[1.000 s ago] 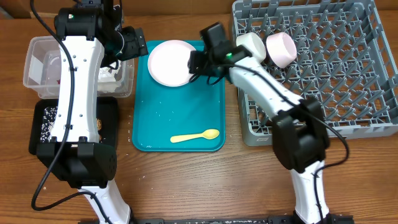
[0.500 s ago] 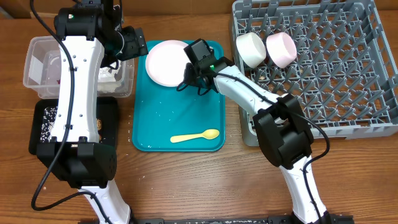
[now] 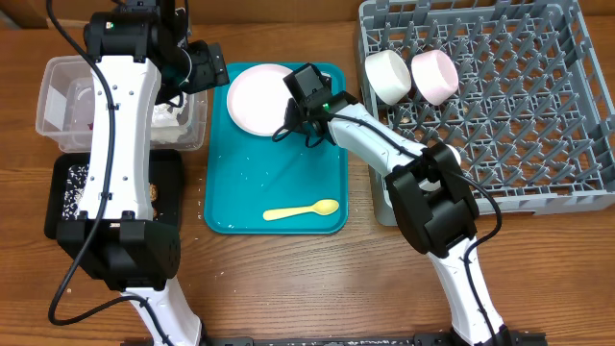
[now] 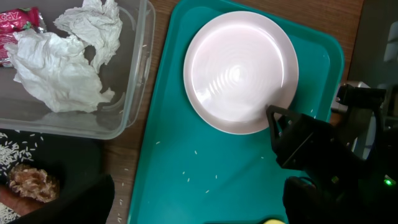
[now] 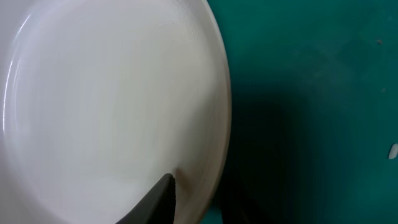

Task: Sort waste into correct bins and load items into the dishwasher
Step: 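Grasp the pink plate rim with the right gripper, then lift the pink plate with the right gripper into the dish rack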

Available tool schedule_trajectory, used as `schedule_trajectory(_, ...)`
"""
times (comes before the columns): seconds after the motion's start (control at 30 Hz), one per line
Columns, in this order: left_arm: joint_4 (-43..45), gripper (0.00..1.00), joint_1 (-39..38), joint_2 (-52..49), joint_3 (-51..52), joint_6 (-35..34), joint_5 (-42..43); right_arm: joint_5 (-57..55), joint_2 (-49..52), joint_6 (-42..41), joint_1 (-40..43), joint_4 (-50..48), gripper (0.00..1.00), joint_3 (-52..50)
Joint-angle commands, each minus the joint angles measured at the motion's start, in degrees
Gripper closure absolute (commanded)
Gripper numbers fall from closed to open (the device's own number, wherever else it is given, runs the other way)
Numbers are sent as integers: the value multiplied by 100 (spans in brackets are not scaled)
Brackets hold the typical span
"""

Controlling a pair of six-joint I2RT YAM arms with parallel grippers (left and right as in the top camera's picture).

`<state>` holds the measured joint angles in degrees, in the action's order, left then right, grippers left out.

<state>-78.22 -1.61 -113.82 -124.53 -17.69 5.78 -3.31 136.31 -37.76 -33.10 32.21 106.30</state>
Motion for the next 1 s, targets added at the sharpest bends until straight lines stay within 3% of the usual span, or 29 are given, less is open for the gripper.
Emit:
schedule_trajectory(0.0, -2, 11, 9, 20, -35, -57, 0, -68, 109, -44, -33, 70, 75, 15)
schedule_trajectory(0.4, -83, 2, 9, 20, -35, -57, -2, 1110, -22, -83, 321, 1447, 96, 35)
schedule_trajectory(0.53, -46, 0, 9, 20, -35, -57, -2, 1113, -208, -79, 570, 1731, 96, 144)
schedule_trajectory(0.97, 144, 0, 9, 20, -35, -57, -2, 197, -1963, 1729, 811, 2330, 96, 420)
